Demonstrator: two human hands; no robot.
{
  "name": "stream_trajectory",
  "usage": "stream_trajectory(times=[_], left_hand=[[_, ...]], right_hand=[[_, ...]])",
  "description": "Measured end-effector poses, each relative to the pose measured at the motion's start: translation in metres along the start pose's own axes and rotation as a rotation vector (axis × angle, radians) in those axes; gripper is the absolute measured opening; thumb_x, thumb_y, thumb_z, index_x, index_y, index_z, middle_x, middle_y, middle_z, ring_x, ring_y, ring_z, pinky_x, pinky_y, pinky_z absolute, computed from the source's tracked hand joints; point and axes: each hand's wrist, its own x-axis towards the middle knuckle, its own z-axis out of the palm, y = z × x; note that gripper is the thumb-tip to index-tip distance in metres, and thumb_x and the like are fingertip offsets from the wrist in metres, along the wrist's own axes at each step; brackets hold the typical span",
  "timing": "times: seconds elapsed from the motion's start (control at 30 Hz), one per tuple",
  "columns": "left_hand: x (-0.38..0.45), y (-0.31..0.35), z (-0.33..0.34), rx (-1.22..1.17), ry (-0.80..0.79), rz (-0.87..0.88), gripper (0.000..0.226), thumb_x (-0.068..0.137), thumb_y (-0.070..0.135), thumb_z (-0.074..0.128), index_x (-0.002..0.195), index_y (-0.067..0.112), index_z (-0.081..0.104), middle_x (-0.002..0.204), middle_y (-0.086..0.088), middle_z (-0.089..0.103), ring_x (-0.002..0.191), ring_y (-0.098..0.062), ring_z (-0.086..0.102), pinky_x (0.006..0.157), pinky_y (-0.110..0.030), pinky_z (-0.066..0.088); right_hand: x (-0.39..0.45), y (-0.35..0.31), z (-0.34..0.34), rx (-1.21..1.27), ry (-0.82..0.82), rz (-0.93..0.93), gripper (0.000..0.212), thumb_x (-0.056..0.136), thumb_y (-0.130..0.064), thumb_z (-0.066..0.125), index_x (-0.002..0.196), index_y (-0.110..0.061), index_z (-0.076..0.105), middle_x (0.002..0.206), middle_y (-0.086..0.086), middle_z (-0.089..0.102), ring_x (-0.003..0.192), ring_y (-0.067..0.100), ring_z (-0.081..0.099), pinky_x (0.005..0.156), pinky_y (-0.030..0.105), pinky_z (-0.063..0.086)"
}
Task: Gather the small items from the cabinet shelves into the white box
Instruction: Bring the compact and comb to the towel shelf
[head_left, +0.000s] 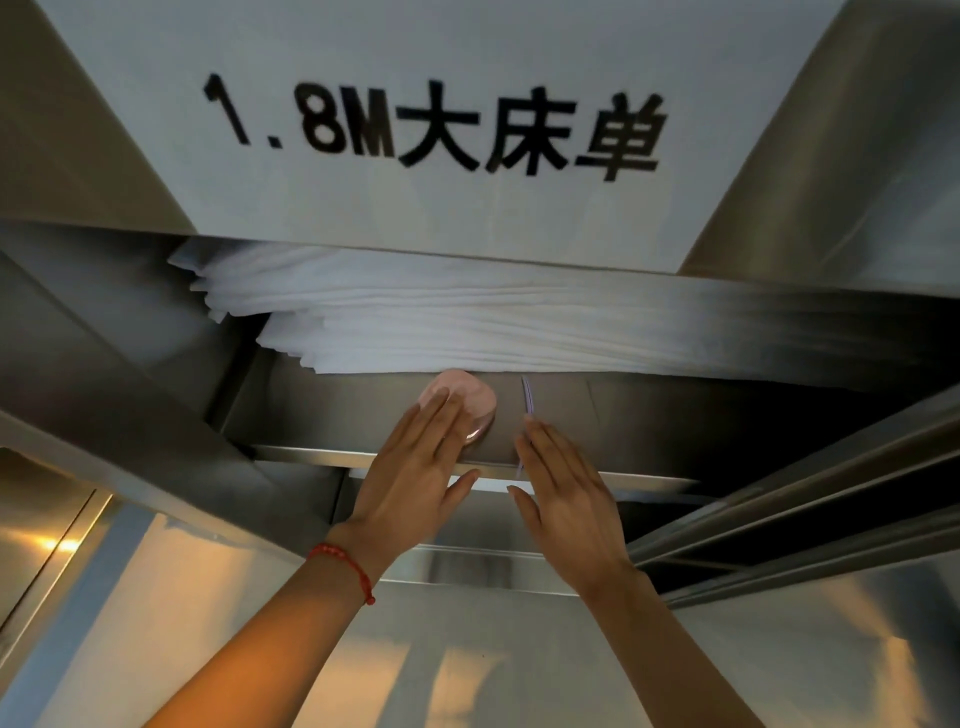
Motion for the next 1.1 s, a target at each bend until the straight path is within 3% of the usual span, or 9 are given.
stream_trajectory(times=[0.43,0.57,0.87,1.1], left_hand=[[0.005,-0.004,0.007,0.011,-0.031,0.004,0.074,0.058,0.025,0.088,0.117,-0.009,0.06,0.122,-0.025,0.059,0.112,-0.042,0.058,0.085,-0.057,0.048],[0.005,-0.004,0.009,0.005,-0.014,-0.005,0.074,0.056,0.026,0.09,0.116,-0.009,0.062,0.12,-0.025,0.061,0.11,-0.041,0.059,0.082,-0.057,0.051],[0.001,-0.001,0.012,-0.003,0.097,-0.001,0.068,0.049,0.019,0.093,0.108,-0.004,0.068,0.112,-0.019,0.066,0.102,-0.036,0.065,0.078,-0.052,0.053],[-0.005,-0.001,0.015,0.02,0.161,0.042,0.058,0.053,0.012,0.092,0.104,-0.002,0.07,0.109,-0.018,0.068,0.098,-0.032,0.067,0.078,-0.046,0.057]], right_hand=[[0.001,0.002,0.02,-0.005,0.088,-0.044,0.034,0.078,-0.008,0.071,0.11,0.004,0.067,0.116,0.02,0.064,0.106,0.032,0.064,0.085,0.046,0.051],[0.002,0.002,0.022,0.008,0.075,-0.028,0.053,0.059,-0.003,0.087,0.107,0.004,0.068,0.113,0.02,0.066,0.103,0.031,0.065,0.083,0.045,0.053],[-0.003,0.003,0.024,0.07,0.104,-0.034,0.06,0.05,0.004,0.089,0.106,0.005,0.068,0.112,0.019,0.067,0.101,0.029,0.066,0.083,0.042,0.052],[-0.006,0.007,0.024,0.091,0.139,-0.042,0.053,0.055,0.009,0.085,0.105,0.005,0.069,0.112,0.019,0.066,0.101,0.029,0.067,0.085,0.04,0.052]])
